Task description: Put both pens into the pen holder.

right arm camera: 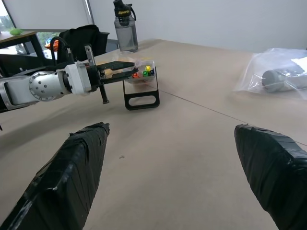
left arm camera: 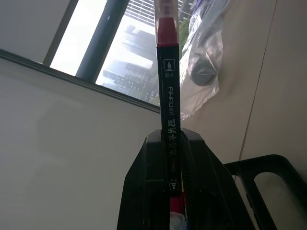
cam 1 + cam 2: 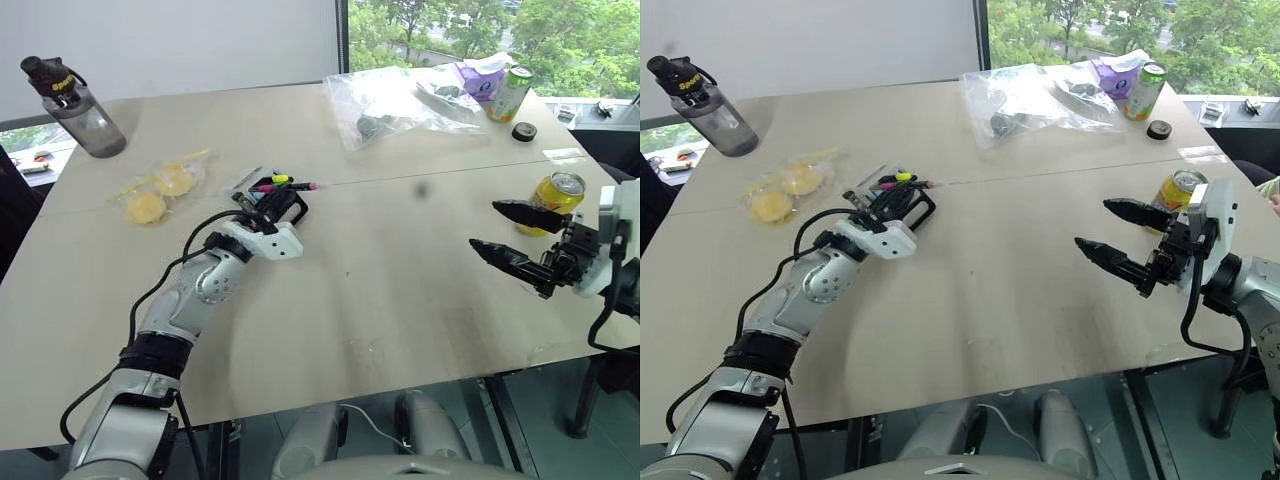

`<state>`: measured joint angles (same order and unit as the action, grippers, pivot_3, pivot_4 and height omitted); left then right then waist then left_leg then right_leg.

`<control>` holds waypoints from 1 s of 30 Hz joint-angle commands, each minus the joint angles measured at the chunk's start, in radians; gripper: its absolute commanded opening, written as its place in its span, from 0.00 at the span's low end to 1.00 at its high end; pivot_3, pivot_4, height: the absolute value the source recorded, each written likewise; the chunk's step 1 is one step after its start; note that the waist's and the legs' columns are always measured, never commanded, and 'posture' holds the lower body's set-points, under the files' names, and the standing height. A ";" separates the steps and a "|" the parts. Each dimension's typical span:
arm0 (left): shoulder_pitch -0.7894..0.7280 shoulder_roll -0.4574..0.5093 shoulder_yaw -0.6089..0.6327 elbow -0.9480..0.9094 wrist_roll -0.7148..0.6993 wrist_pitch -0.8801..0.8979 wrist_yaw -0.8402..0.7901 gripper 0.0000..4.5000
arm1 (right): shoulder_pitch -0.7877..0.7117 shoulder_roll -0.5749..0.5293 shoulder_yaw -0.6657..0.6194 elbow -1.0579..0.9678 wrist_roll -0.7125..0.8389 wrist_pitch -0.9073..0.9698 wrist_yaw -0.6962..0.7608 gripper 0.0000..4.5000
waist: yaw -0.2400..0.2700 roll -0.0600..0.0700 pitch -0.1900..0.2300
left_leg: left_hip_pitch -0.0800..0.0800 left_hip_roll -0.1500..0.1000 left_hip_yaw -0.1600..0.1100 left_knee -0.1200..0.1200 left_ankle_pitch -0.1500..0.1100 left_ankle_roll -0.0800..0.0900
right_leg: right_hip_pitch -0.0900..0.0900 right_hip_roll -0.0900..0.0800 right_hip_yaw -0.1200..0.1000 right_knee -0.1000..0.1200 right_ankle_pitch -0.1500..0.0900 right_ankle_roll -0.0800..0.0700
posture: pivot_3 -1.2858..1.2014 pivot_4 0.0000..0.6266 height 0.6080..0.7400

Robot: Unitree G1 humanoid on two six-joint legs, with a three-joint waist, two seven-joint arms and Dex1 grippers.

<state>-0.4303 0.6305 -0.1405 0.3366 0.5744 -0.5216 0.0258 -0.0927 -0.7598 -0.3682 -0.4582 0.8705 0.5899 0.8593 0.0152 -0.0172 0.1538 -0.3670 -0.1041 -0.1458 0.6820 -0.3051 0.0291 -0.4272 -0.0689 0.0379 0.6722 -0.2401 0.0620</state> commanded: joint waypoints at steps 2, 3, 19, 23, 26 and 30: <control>-0.021 0.012 0.031 0.019 -0.022 0.004 0.016 0.02 | 0.006 -0.015 -0.033 -0.031 -0.004 -0.018 -0.008 1.00 | 0.000 0.000 0.000 | 0.000 0.000 0.000 0.000 0.000 0.000 | 0.000 0.000 0.000 0.000 0.000 0.000 | 0.52 0.24 1.00; -0.021 0.012 0.034 0.025 -0.030 0.005 0.011 0.02 | 0.007 -0.015 -0.033 -0.031 -0.005 -0.018 -0.007 1.00 | 0.000 0.000 0.000 | 0.000 0.000 0.000 0.000 0.000 0.000 | 0.000 0.000 0.000 0.000 0.000 0.000 | 0.52 0.24 1.00; -0.005 0.008 0.053 -0.016 -0.053 0.072 0.013 1.00 | -0.001 -0.015 -0.021 -0.011 -0.029 -0.040 0.012 1.00 | 0.000 0.000 0.000 | 0.000 0.000 0.000 0.000 0.000 0.000 | 0.000 0.000 0.000 0.000 0.000 0.000 | 0.52 0.24 1.00; 0.024 -0.006 0.050 -0.066 -0.175 0.009 -0.065 1.00 | 0.003 -0.014 -0.020 -0.005 -0.033 -0.043 0.021 1.00 | 0.000 0.000 0.000 | 0.000 0.000 0.000 0.000 0.000 0.000 | 0.000 0.000 0.000 0.000 0.000 0.000 | 0.52 0.24 1.00; 0.091 -0.020 0.026 -0.160 -0.399 0.010 -0.263 1.00 | 0.017 -0.006 -0.009 0.000 -0.045 -0.052 0.026 1.00 | 0.000 0.000 0.000 | -0.001 0.000 0.000 0.000 0.000 0.000 | 0.000 0.000 0.000 -0.001 0.000 0.000 | 0.52 0.24 1.00; 0.274 0.001 0.078 -0.368 -0.726 0.172 -0.475 1.00 | 0.051 0.024 0.020 0.056 -0.100 -0.097 0.043 1.00 | -0.007 0.001 0.000 | -0.001 0.001 0.000 -0.002 -0.001 0.001 | 0.000 0.000 0.002 -0.003 0.000 0.000 | 0.52 0.24 1.00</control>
<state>-0.2030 0.6110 -0.1168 0.0711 0.0007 -0.4198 -0.3702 -0.0535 -0.7410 -0.3547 -0.4157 0.7949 0.5331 0.8866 0.0080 -0.0167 0.1535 -0.3675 -0.1029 -0.1457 0.6800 -0.3056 0.0299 -0.4276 -0.0688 0.0408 0.6693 -0.2400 0.0619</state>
